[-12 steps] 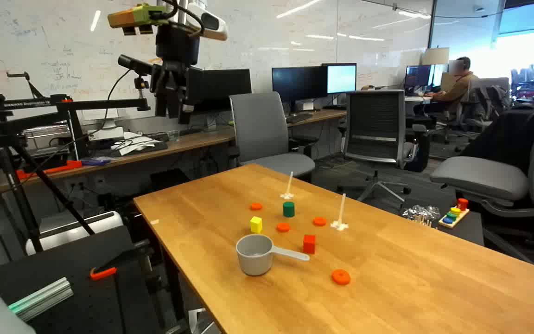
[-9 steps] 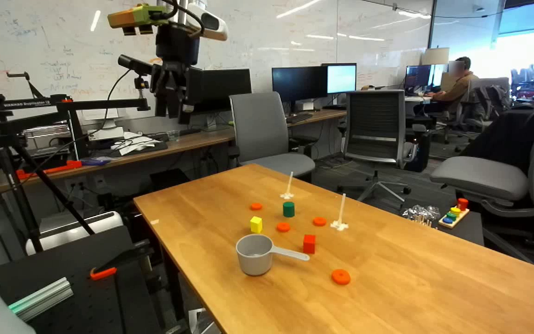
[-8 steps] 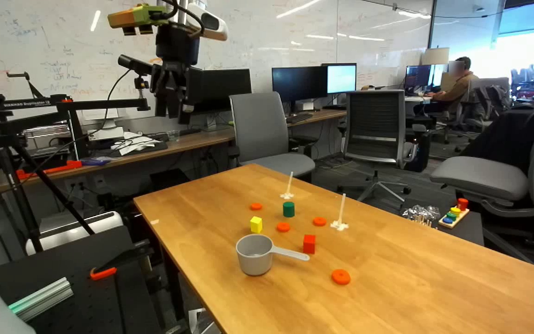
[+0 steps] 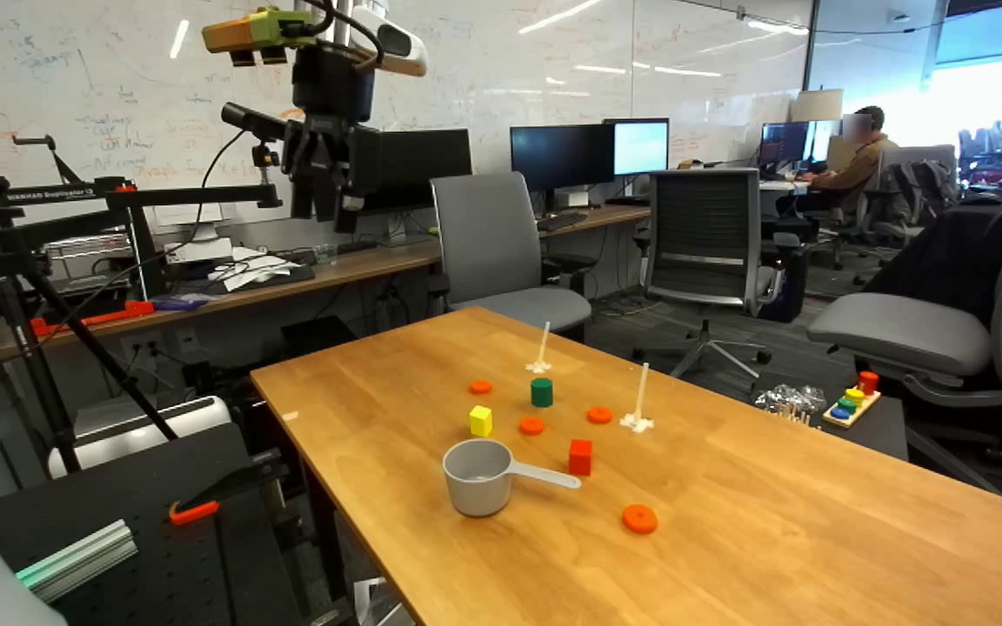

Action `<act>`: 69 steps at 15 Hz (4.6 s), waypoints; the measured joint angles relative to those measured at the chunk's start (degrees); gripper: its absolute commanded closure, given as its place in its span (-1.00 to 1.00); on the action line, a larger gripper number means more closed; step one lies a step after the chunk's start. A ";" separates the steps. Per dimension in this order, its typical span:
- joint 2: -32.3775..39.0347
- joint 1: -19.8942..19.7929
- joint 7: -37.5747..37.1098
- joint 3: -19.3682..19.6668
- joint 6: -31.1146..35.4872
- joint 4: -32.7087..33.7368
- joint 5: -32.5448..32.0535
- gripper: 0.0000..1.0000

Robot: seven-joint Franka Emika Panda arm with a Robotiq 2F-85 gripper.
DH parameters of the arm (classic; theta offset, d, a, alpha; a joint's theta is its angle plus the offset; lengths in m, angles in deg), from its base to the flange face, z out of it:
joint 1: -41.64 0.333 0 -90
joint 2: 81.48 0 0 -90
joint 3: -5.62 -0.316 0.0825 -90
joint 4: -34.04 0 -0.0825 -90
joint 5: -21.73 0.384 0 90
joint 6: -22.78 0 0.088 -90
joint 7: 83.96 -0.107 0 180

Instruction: Put the yellow block, orange block and green block inside the measuring cup

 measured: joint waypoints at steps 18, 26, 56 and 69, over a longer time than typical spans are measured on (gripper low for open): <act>6.81 -4.08 -2.22 0.07 8.52 6.03 -5.09 -1.00; 29.52 -4.99 -10.25 -0.05 12.37 22.70 -11.91 -1.00; 69.87 8.90 -17.07 4.61 7.42 49.18 -28.98 -1.00; 73.68 9.01 -14.94 4.33 10.25 49.49 -28.94 -0.67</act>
